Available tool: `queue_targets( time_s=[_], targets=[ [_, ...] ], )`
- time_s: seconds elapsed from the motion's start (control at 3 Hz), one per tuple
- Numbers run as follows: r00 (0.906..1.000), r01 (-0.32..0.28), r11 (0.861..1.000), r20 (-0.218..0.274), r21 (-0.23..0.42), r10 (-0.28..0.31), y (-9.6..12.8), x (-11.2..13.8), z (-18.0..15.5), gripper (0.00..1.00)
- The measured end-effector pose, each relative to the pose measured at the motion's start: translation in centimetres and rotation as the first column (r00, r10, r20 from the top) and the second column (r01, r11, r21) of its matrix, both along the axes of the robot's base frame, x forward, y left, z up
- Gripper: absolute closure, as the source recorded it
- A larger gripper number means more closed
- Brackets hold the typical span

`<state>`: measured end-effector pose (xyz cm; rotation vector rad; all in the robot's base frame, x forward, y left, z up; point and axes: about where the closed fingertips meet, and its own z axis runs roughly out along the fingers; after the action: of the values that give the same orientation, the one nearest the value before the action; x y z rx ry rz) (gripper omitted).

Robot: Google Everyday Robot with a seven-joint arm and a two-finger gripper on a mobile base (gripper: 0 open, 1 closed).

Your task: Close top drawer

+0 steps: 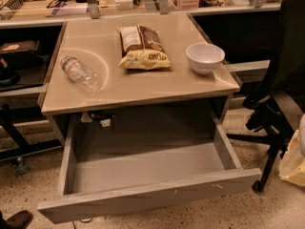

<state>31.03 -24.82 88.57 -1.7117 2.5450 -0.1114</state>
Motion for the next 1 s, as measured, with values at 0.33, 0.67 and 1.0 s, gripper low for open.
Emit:
queue_targets(
  time_s=[0.33, 0.67, 1.0],
  targets=[
    [1.0000, 0.000, 1.000, 0.000, 0.000, 0.000, 0.0, 0.0, 0.0, 1.00],
    [0.9990, 0.008, 0.999, -0.045, 0.051, -0.006, 1.3, -0.9, -3.5, 1.00],
    [0.9924, 0.021, 0.993, -0.123, 0.118, -0.006, 3.7, -1.1, -10.1, 1.00]
  ],
)
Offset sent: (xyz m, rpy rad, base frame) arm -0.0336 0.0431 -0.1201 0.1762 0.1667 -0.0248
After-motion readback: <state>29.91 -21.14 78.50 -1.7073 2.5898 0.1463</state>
